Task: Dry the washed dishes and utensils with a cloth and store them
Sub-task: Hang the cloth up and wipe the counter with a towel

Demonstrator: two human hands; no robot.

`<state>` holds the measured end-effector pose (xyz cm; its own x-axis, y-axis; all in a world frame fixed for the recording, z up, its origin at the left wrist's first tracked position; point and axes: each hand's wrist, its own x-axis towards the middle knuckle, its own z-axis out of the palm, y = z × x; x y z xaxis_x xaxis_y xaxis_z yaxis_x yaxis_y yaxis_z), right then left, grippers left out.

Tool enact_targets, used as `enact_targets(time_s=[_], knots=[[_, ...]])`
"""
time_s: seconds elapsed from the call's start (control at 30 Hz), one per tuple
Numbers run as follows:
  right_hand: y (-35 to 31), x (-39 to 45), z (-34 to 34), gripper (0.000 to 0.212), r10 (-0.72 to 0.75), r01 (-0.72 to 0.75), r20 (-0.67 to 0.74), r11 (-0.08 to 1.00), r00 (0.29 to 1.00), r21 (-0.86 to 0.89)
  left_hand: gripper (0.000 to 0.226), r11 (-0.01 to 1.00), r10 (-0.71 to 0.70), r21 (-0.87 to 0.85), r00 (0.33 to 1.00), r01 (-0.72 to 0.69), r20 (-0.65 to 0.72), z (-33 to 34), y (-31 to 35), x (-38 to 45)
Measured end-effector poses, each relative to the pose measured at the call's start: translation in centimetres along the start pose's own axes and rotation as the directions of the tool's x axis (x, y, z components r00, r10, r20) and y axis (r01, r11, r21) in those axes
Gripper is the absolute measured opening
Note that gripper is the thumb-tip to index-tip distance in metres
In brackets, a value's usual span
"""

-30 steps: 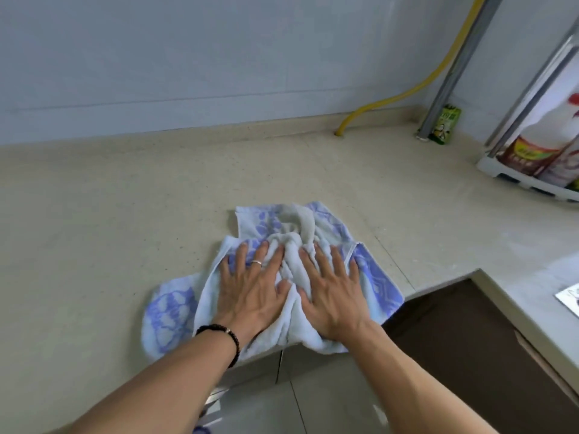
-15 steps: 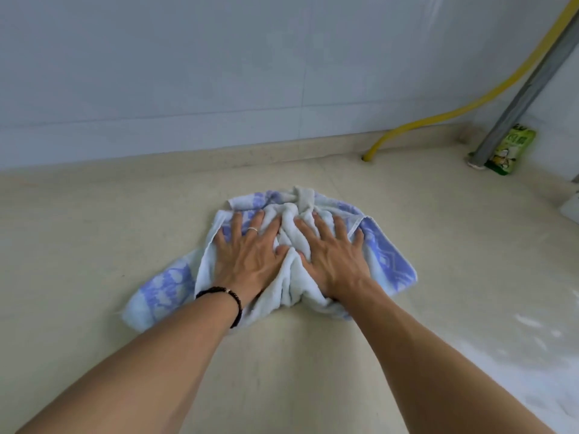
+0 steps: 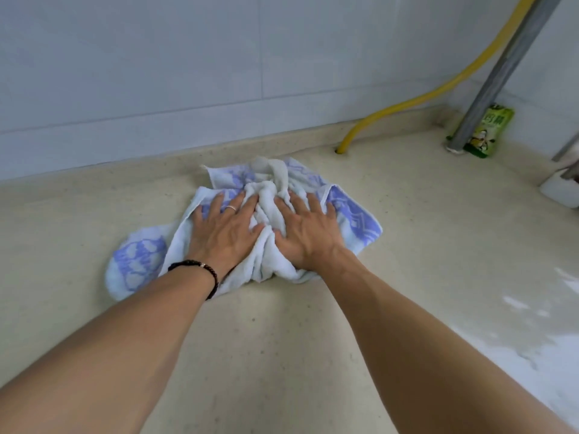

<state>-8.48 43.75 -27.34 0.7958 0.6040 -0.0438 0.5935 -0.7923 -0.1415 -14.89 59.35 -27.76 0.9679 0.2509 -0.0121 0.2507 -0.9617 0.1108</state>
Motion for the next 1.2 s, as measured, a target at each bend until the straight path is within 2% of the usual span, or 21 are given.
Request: enact_targets(time_s=[0.1, 0.23, 0.37, 0.43, 0.5, 0.63, 0.73, 0.83, 1.07, 1.2], knots=[[1.3, -7.2, -0.1, 0.074, -0.004, 0.004, 0.019, 1.000, 1.000, 0.014, 0.065, 1.000, -0.002, 0.010, 1.000, 0.002, 0.016, 0.4, 4.0, -5.9], [4.1, -18.1, -0.1, 0.094, -0.012, 0.012, 0.016, 1.000, 1.000, 0.002, 0.067, 1.000, -0.006, 0.023, 0.999, 0.005, 0.043, 1.0, 10.8, -14.6], [7.5, -26.9, -0.4, 0.085, -0.018, 0.017, 0.032, 1.000, 0.999, 0.026, 0.067, 1.000, 0.004, 0.001, 0.996, -0.004, 0.085, 1.1, 17.6, -21.4], [8.8, -29.2, -0.4, 0.072, -0.008, 0.007, 0.045, 1.000, 0.999, 0.015, 0.066, 1.000, -0.015, -0.014, 0.995, 0.017, 0.101, 1.2, 19.6, -23.0], [9.6, -29.4, -0.4, 0.069, -0.008, 0.007, 0.057, 1.000, 0.998, 0.014, 0.066, 0.999, -0.038, -0.011, 0.995, 0.039, 0.097, 1.1, 20.5, -23.5], [10.6, -25.2, -0.4, 0.070, -0.008, 0.008, 0.097, 1.000, 0.995, 0.002, 0.065, 0.998, -0.055, -0.007, 0.995, 0.056, 0.082, 0.7, 19.8, -20.3], [11.6, -20.7, -0.8, 0.070, 0.029, -0.030, 0.071, 1.000, 0.997, 0.005, 0.064, 0.997, -0.071, -0.022, 0.996, 0.072, 0.048, 0.6, 19.2, -15.8], [12.7, -12.9, -1.1, 0.069, 0.044, -0.044, 0.025, 0.999, 0.999, -0.008, 0.063, 0.997, -0.070, -0.027, 0.997, 0.070, 0.029, 1.2, 17.4, -7.7], [15.9, 4.5, -2.4, 0.067, 0.110, -0.109, 0.035, 0.993, 0.993, -0.038, 0.061, 0.998, -0.058, -0.039, 0.998, 0.057, -0.004, 2.0, 13.6, 10.8], [16.8, 8.0, -2.7, 0.065, 0.119, -0.119, 0.008, 0.992, 0.993, -0.045, 0.058, 0.999, -0.044, -0.014, 0.999, 0.044, -0.019, 1.8, 13.4, 14.4]])
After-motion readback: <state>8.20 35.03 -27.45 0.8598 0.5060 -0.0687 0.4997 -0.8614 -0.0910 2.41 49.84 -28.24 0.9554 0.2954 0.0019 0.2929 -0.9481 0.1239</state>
